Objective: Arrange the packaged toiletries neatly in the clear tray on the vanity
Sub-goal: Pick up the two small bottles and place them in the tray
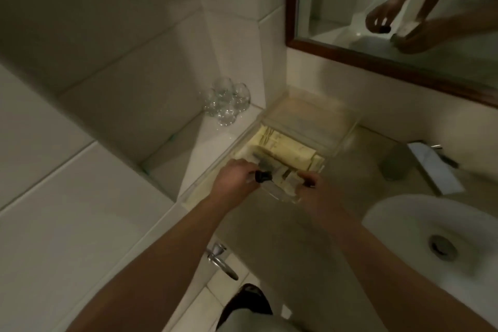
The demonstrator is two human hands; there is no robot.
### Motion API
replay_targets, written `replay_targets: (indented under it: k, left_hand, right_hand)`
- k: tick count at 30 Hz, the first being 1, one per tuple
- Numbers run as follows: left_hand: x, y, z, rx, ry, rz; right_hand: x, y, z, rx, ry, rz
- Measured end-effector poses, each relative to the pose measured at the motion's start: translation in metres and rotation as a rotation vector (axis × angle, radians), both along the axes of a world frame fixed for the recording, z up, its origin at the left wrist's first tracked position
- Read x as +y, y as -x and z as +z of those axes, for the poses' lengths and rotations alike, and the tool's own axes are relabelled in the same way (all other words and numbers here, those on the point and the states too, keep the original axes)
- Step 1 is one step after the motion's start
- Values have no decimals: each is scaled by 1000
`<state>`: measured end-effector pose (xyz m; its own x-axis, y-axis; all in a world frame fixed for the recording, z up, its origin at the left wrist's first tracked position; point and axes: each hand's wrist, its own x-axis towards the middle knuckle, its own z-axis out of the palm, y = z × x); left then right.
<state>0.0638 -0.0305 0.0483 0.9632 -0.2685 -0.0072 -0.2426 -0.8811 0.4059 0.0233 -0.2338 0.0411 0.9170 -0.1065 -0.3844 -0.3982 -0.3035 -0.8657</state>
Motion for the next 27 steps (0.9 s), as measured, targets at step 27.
replay_targets:
  k: [27]
  left_hand:
    - [11,-159,-47,143,-122,-242]
  right_hand:
    - [67,-101,-41,16,817,102]
